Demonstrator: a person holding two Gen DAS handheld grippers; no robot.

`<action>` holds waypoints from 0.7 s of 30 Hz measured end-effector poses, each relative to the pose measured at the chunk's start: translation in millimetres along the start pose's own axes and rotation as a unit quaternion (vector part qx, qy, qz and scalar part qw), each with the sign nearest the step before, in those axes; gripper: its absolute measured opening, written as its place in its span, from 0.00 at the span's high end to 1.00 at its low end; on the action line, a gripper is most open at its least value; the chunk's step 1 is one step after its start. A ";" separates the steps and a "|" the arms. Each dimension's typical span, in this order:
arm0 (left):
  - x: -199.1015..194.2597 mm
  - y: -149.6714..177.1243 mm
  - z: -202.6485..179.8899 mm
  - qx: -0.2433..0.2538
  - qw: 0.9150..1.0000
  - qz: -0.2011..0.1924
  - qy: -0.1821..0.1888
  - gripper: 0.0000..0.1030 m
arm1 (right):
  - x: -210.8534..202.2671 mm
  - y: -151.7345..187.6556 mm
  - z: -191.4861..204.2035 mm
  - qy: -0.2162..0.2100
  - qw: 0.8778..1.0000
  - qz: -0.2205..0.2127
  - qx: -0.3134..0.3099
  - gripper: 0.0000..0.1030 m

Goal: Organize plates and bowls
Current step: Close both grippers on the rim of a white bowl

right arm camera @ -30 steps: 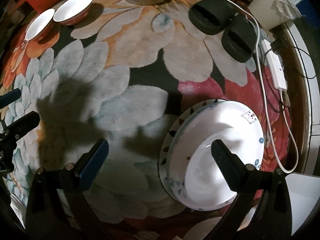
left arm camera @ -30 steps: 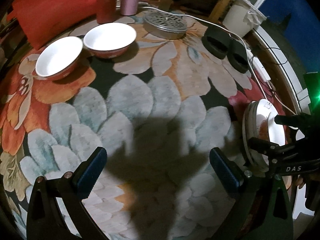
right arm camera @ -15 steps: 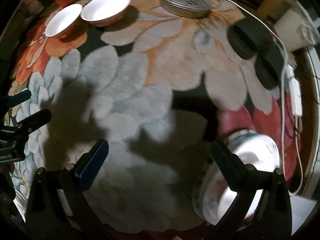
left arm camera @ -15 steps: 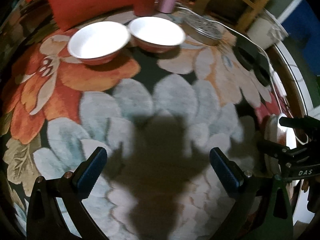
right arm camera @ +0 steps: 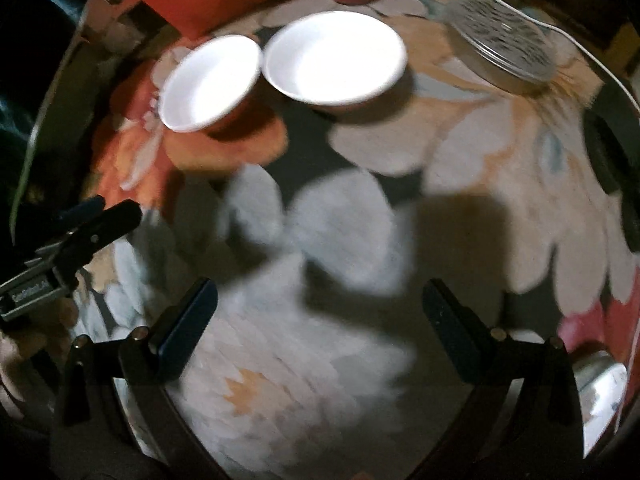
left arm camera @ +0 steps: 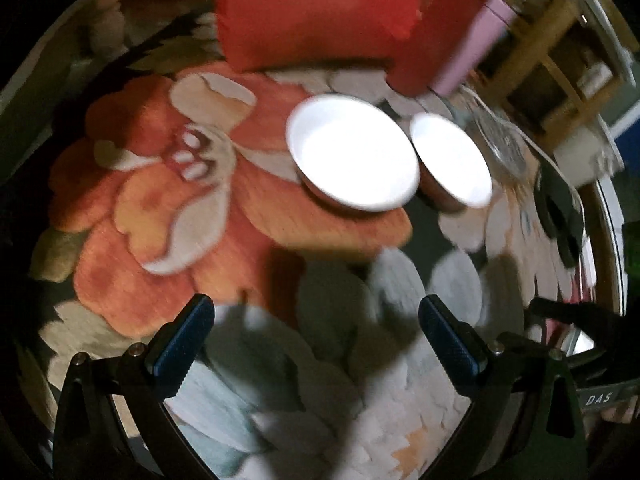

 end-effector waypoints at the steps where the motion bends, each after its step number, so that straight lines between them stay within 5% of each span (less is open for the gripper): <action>1: -1.5 -4.9 4.1 -0.003 1.000 -0.003 -0.002 0.01 | 0.7 -7.6 5.7 -0.010 1.000 -0.003 0.002 0.01; 6: 4.7 -35.1 21.8 -0.014 1.000 -0.012 -0.009 0.01 | 0.3 -49.6 24.4 -0.043 0.999 -0.029 -0.002 0.05; 10: 13.2 -57.9 32.9 -0.046 0.999 -0.022 -0.001 0.05 | -3.4 -91.6 35.1 -0.055 0.997 -0.054 -0.026 0.27; 16: 30.2 -75.7 46.1 -0.117 0.993 -0.029 0.018 0.23 | 12.2 -158.6 53.3 -0.068 0.994 -0.062 -0.061 0.41; 18: 38.8 -78.2 44.9 -0.127 0.992 -0.024 0.018 0.44 | 25.4 -173.7 58.9 -0.076 0.994 -0.046 -0.064 0.44; 21: 48.9 -79.9 38.6 -0.126 0.992 -0.014 0.019 0.52 | 38.2 -184.3 65.5 -0.076 0.994 -0.031 -0.078 0.46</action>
Point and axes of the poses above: each gripper's, at about its wrist camera, not at the fingertips, and x roughly the way its jaws point, z to its left, y to its underside, the point moved 5 cm from there along x, roughly the way its jaws point, and after that the axes turned 3 degrees about x, right-handed, at the moved point
